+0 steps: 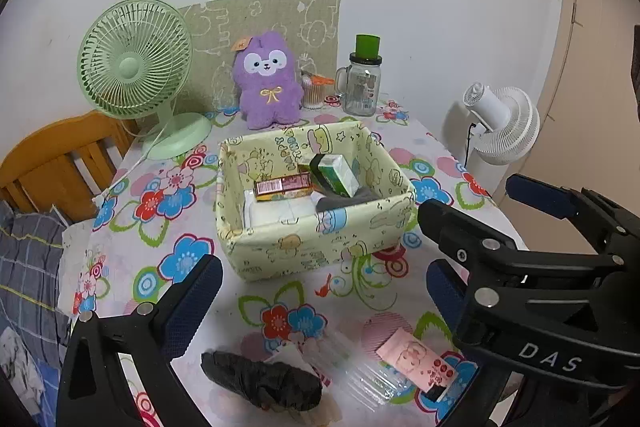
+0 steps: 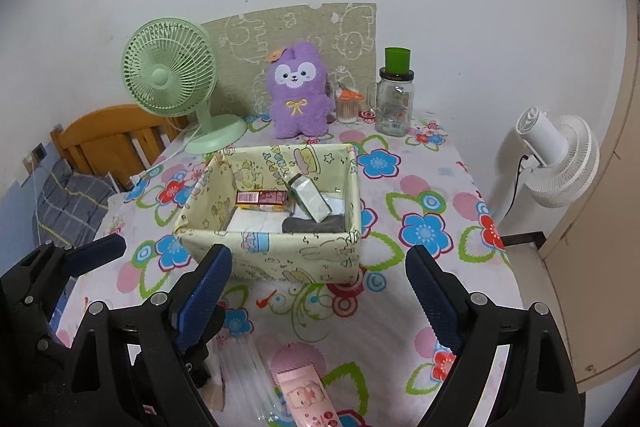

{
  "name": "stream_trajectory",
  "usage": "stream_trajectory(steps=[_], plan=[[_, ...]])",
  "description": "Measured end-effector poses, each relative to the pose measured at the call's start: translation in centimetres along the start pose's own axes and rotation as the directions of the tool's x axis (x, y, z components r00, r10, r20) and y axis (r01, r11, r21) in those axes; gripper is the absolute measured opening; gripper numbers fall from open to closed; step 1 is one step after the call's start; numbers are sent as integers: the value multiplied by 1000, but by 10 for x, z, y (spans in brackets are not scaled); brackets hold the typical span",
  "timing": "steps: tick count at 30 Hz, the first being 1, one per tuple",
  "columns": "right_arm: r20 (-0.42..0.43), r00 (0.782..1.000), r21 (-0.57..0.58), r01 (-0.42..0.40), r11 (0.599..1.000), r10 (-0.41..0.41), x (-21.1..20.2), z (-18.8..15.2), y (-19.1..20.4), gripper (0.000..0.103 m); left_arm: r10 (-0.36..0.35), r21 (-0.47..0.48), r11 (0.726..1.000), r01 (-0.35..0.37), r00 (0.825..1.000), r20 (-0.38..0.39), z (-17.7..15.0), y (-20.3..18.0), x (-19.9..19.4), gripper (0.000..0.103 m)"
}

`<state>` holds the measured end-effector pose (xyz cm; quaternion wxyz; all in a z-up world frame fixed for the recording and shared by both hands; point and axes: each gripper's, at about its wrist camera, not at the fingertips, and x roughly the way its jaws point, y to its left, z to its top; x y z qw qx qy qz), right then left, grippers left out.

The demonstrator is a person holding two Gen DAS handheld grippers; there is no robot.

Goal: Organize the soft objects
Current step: 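Open both grippers and withdraw them toward the black bundle and clear tubes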

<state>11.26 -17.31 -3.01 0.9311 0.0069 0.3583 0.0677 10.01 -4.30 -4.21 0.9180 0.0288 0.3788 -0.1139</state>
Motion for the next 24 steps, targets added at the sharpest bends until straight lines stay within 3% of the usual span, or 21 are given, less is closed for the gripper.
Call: stream_trajectory(steps=[24], plan=[[-18,1000,-58,-15,998,14,-8,-43,17,90,8,-19,1000,-9,999,-53,-49,10,0,103]])
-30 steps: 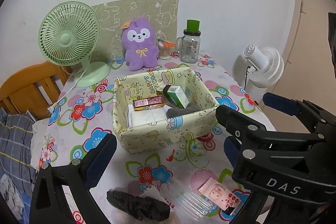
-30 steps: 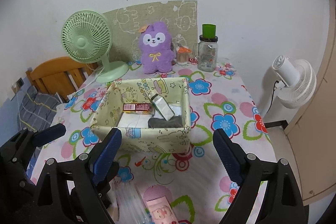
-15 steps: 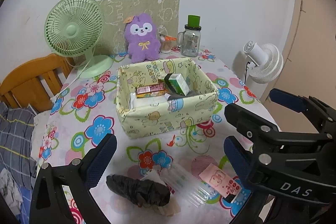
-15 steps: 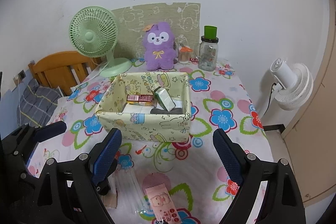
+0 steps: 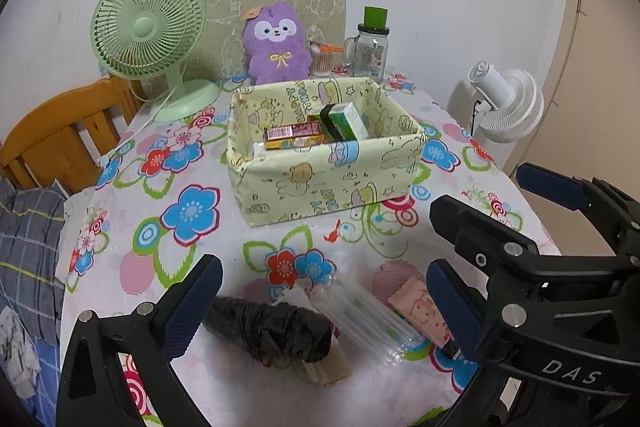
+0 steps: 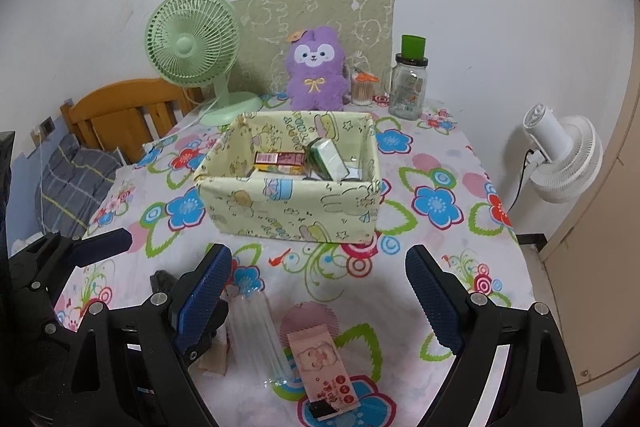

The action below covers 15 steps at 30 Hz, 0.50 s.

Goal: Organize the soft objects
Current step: 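Open both grippers and withdraw them toward the black bundle and clear tubes, then grasp the black plastic bundle with the left gripper while the right gripper grasps the clear tube pack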

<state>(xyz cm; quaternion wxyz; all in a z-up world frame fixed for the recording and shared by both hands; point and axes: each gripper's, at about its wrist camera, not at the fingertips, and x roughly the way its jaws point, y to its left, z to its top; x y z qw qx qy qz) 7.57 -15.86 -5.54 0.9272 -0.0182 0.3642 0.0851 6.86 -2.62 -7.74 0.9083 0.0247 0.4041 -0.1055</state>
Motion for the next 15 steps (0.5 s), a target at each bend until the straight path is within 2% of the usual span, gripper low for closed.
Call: stream_trajectory(steps=[12,15], plan=[[-38,999,-18,-13,1000,12,11,-17,14,90,9,-14,1000,-9,1000,-26,-17,10,10,100],[-46,999,-15,-17,1000,16,14,-18,16,90,3,-22,1000,-4,999,-34,-21,13,14,94]])
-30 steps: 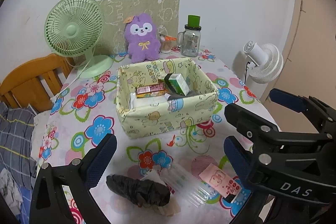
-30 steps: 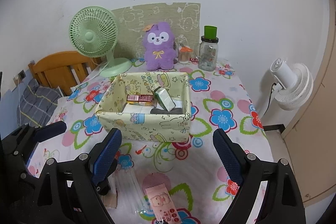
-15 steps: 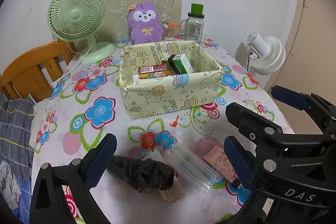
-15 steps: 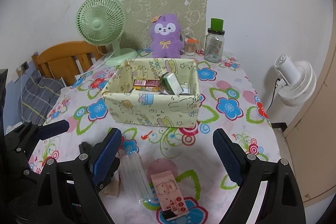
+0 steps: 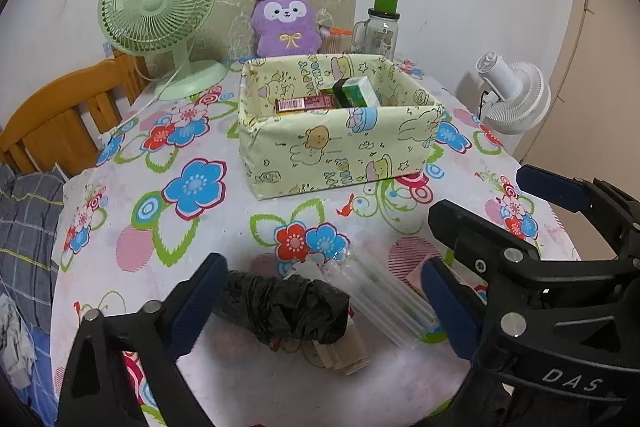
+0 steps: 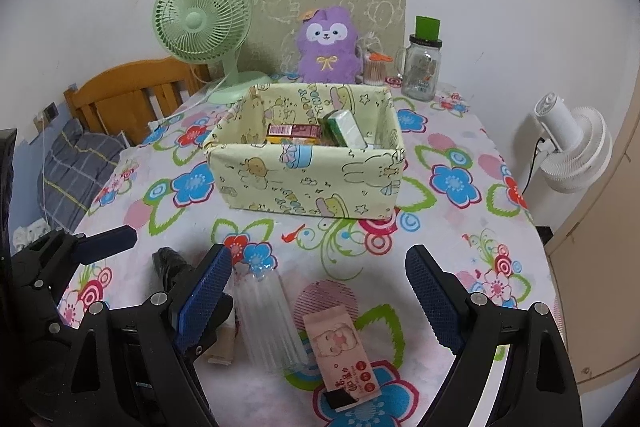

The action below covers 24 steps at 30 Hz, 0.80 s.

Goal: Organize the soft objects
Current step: 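Grasp the black plastic bundle with the left gripper while the right gripper grasps the clear tube pack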

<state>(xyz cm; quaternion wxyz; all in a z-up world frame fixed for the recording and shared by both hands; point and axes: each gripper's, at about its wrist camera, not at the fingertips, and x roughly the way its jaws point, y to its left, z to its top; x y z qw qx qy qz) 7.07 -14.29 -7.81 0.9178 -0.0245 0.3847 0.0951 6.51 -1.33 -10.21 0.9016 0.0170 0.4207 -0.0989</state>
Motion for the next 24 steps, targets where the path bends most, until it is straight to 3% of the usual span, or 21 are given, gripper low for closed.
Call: stream_trajectory(steps=[9,11,15,17,24], plan=[[-29,1000,-19,1,1000,-2,13,-8,10,90,-10,-5,1000,10,999,-35,-12,11,12,75],[-38,999,-24,-3,1000,2,17,-10,13,90,-20,-1,1000,20,999,-47,-16,13,14,65],[-67,998,-38,-13,999,10,27,-16,19,90,-18,18,1000,20,997,-70,-25,15,19,57],[-85,996,-41,-22,999,18,33,-20,21,90,-18,13,1000,20,997,-82,-29,18,21,46],[-132,991,-63,-25,998,16,49,-30,29,90,-8,-18,1000,6,992,-125,-45,33,27,45]])
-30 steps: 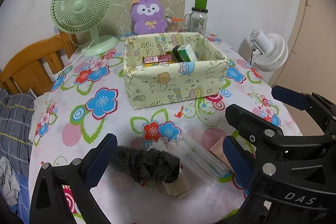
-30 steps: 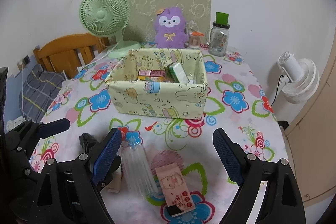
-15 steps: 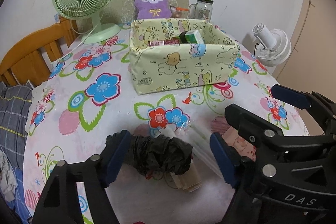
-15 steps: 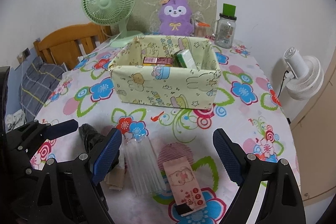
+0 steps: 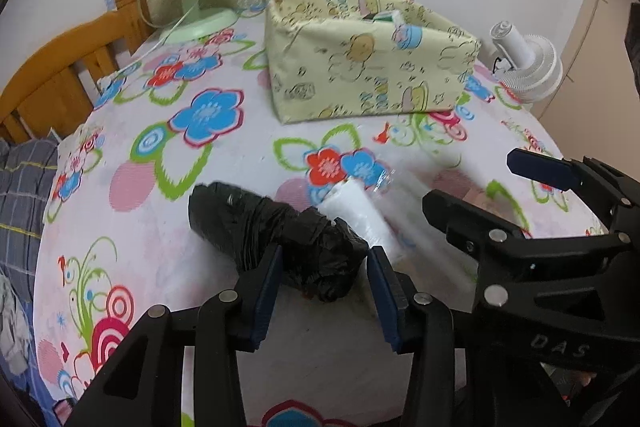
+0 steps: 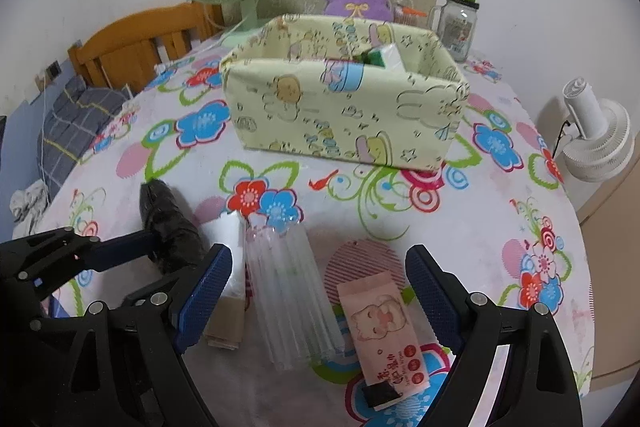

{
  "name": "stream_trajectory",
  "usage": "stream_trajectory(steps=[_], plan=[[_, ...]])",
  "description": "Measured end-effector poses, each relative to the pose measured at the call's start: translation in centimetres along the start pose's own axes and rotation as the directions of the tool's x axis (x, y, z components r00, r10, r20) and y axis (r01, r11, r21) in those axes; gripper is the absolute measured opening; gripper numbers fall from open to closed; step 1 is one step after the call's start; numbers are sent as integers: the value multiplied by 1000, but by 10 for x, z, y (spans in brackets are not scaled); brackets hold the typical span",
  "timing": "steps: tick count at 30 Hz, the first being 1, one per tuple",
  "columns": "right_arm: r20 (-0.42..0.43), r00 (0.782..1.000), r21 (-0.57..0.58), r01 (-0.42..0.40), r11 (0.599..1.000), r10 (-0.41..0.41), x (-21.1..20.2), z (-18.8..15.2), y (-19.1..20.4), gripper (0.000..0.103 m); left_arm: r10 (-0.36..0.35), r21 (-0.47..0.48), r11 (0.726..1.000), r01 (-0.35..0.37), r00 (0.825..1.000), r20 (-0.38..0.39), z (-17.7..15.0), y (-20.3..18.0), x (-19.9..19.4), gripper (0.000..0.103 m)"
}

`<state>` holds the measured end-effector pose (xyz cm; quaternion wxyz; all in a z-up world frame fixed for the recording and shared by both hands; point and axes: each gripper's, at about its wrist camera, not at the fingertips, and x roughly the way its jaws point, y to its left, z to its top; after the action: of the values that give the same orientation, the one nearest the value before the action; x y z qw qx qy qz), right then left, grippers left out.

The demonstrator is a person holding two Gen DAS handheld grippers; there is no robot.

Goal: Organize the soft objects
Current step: 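Grasp the black plastic bundle with the left gripper while the right gripper grasps the clear tube pack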

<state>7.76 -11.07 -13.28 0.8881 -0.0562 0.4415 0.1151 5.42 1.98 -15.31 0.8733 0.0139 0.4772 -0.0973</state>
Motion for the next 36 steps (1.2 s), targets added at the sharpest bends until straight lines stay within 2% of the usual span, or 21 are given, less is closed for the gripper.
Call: stream_trajectory(steps=[3,6,8,17,18,19,22,23,25,28,31,36], plan=[[-21,1000,-10,2,1000,-3,7,-3,3,90,13,1,1000,-13,1000,-17,-3,2,4,46],[-44,999,-15,5,1000,-5,16,-6,6,90,17,-2,1000,-17,999,-49,-4,5,11,58],[-57,998,-20,9,1000,-10,20,-7,7,85,25,-9,1000,-26,998,-63,-5,7,16,63],[-141,989,14,-37,999,38,43,-10,4,62,48,42,998,-45,997,-62,-2,4,27,64],[-145,989,14,-39,999,41,45,-10,4,56,43,44,998,-40,997,-60,-2,4,28,63],[-148,988,13,-45,999,46,47,-10,5,48,39,43,998,-37,998,-54,-1,5,28,60],[-149,988,5,-43,999,44,49,-8,7,35,21,37,999,-20,999,-36,1,6,26,38],[-149,988,3,-40,999,40,49,-8,7,33,-19,7,1000,19,999,-31,4,11,25,31],[-152,988,-17,-28,999,25,49,-7,8,27,-60,-14,998,60,998,-19,7,14,23,26],[-154,988,-11,-37,999,35,50,-7,7,24,-30,18,999,30,999,12,12,9,20,21],[-151,987,17,-57,998,59,48,-4,4,23,-38,38,999,37,999,18,14,2,18,21],[-124,991,25,-45,999,48,40,3,0,23,-31,47,998,30,999,26,20,-5,17,19]])
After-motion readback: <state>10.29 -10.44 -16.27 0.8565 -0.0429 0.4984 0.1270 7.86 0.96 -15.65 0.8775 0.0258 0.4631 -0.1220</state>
